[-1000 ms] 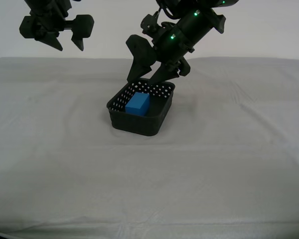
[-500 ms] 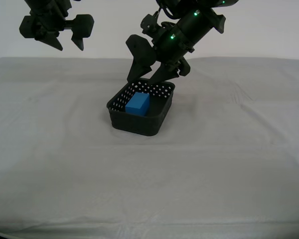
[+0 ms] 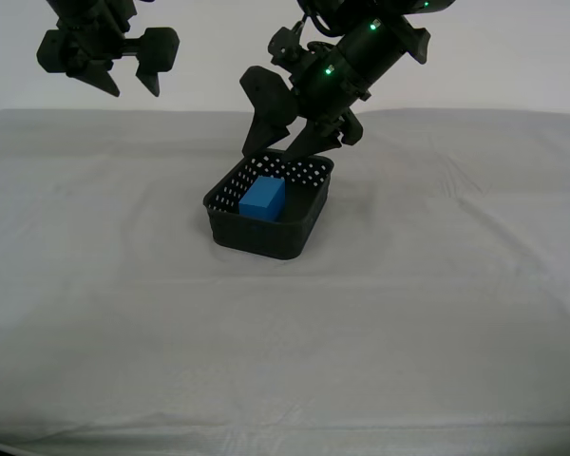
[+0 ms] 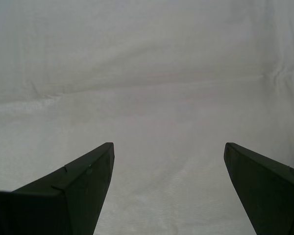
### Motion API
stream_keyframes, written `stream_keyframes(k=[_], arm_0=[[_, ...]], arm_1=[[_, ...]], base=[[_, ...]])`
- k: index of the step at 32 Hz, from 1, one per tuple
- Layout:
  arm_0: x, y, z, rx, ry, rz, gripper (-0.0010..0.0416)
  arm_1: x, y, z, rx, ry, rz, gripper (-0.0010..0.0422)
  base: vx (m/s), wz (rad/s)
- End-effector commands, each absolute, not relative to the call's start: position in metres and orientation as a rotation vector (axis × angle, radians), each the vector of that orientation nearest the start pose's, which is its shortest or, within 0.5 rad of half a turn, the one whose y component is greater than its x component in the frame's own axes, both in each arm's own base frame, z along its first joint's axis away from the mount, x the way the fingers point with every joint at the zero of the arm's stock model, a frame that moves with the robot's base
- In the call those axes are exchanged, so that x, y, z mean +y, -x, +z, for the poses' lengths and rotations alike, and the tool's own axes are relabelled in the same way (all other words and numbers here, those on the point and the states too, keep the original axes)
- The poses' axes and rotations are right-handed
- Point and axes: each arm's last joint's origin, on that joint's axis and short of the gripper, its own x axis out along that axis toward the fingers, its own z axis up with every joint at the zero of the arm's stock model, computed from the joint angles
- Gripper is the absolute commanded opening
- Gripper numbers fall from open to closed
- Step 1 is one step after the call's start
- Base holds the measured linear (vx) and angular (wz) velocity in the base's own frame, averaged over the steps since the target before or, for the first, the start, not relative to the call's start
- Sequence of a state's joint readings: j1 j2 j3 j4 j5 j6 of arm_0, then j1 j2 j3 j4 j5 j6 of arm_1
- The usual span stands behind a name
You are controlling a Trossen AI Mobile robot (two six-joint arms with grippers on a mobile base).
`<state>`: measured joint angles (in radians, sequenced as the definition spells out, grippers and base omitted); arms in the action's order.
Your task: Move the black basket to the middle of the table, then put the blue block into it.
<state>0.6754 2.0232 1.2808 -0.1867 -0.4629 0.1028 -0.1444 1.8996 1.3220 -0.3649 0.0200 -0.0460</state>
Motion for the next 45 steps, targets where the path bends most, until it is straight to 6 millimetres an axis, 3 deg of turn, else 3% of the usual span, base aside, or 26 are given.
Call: stream_keyframes(k=[1,45], arm_0=[[0.2683,-0.3137,0.1448,1.025,0.018,1.0,0.0353],[0.2683,-0.3137,0.1448,1.025,0.018,1.0,0.0353]], arm_1=[[-0.0582,-0.3959,0.1919,0.944,-0.017,-0.132,0.0307],[-0.0583,-0.3958,0.1922,0.942,-0.017,-0.133,0.0307]], base=[[0.0,0.0],[0.0,0.0]])
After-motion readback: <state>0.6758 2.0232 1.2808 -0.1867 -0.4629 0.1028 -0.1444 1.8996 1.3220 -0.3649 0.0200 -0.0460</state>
